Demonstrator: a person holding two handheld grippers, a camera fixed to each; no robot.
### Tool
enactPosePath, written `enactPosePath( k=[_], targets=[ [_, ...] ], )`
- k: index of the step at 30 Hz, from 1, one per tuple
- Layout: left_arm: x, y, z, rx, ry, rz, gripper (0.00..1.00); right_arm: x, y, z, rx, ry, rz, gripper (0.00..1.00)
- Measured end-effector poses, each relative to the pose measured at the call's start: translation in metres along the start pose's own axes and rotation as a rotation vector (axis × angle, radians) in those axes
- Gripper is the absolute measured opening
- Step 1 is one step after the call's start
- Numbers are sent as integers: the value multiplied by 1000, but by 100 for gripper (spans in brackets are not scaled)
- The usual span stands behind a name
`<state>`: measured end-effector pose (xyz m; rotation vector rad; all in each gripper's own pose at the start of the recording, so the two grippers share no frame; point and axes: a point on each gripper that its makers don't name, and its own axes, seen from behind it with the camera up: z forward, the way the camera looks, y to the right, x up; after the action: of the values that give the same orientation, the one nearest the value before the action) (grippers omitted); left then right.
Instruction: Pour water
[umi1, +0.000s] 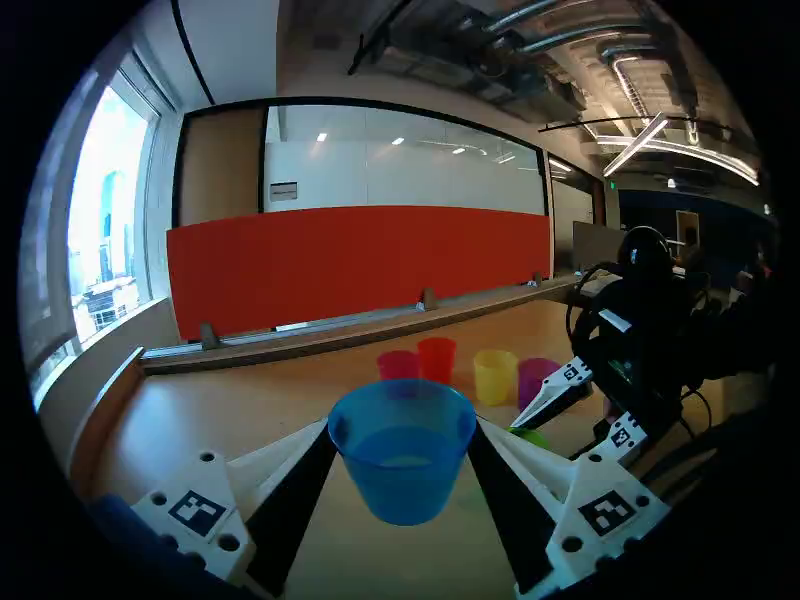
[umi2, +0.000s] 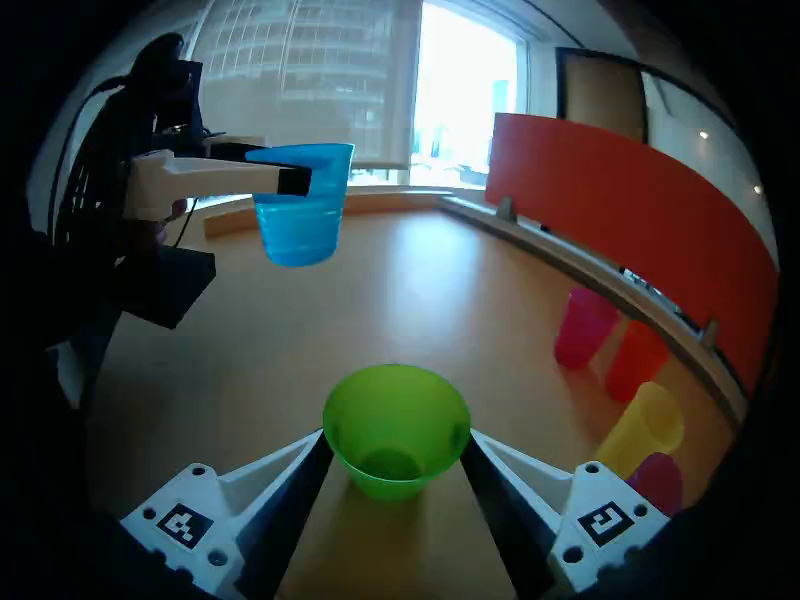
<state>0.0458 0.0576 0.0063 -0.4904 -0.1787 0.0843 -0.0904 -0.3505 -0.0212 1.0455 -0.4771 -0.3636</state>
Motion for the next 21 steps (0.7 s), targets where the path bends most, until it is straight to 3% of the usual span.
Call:
enactPosePath(
  k=[9,21],
  targets=[
    [-2,0,-2,0,-2,-2,87,17,-5,-9,-10,61,11,90],
    [2,14,-7,-16,7,11,87,33,-8,-47,-71,165,57,90]
  ],
)
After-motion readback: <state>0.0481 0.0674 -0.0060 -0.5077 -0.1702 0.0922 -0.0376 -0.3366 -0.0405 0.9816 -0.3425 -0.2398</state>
